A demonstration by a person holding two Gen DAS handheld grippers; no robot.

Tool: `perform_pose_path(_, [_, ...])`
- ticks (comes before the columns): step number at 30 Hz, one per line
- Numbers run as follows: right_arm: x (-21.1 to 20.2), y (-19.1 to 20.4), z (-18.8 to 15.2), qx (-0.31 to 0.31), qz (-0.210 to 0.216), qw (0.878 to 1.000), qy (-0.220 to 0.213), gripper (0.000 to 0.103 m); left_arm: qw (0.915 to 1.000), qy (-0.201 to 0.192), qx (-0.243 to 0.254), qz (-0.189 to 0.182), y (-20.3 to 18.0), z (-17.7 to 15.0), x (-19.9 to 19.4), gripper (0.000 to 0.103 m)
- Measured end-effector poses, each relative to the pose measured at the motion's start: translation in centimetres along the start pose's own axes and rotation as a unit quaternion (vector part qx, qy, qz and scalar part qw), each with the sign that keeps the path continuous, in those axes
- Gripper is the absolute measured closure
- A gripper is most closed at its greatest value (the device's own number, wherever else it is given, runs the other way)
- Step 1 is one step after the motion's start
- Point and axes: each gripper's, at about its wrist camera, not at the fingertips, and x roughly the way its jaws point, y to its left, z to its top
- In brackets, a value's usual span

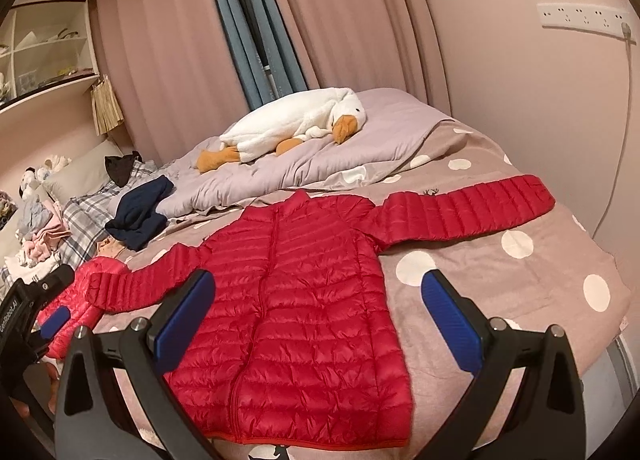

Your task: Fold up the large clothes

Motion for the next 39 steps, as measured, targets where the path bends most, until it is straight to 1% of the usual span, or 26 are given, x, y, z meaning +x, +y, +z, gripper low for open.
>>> perform_pose_path(5, [-0.4, 0.4, 0.1, -0.009, 0.003, 1.0, -0.023, 0.0, 0.9999, -0.013, -0.009, 0.0, 0.1, 0.1, -0.3, 0.0])
perform_pose_path(8, [-0.6, 0.3, 0.1, -0.009, 0.008, 0.999, -0.031, 0.0, 0.9999, -0.014, -0.003, -0.008, -0.2, 0.1, -0.4, 0.0])
perform_pose_path(11, [-0.8, 0.0, 0.1, -0.001, 0.011, 0.999, -0.038, 0.0, 0.9999, -0.01, 0.006, -0.007, -0.6, -0.1, -0.2, 0.0])
perform_pose_path(15, [-0.6, -0.5, 0.0, 0.013, 0.003, 0.999, -0.03, 0.0, 0.9998, -0.006, 0.02, -0.004, -1.1, -0.5, 0.0, 0.0])
perform_pose_path(18, [-0.4, -0.5, -0.1, 0.014, -0.007, 1.0, -0.026, 0.0, 0.9997, -0.005, 0.02, -0.013, -1.3, -0.7, -0.1, 0.0])
perform_pose_path(24, [-0.4, -0.3, -0.1, 0.02, 0.009, 1.0, -0.023, 0.0, 0.9997, -0.004, 0.016, -0.016, -1.4, -0.6, 0.0, 0.0])
perform_pose_path(27, [-0.2, 0.0, -0.2, 0.015, 0.006, 1.0, -0.019, 0.0, 0.9998, -0.003, 0.013, -0.013, -1.2, -0.5, 0.1, 0.0])
perform_pose_path(34, [0.2, 0.9, -0.3, 0.004, 0.001, 1.0, -0.014, 0.0, 0.9999, -0.008, 0.011, -0.008, -0.3, -0.1, -0.4, 0.0])
perform_pose_path(39, [0.4, 1.1, -0.2, 0.013, 0.006, 1.0, -0.018, 0.0, 0.9998, -0.018, -0.011, 0.003, 1.3, 0.5, -0.7, 0.0])
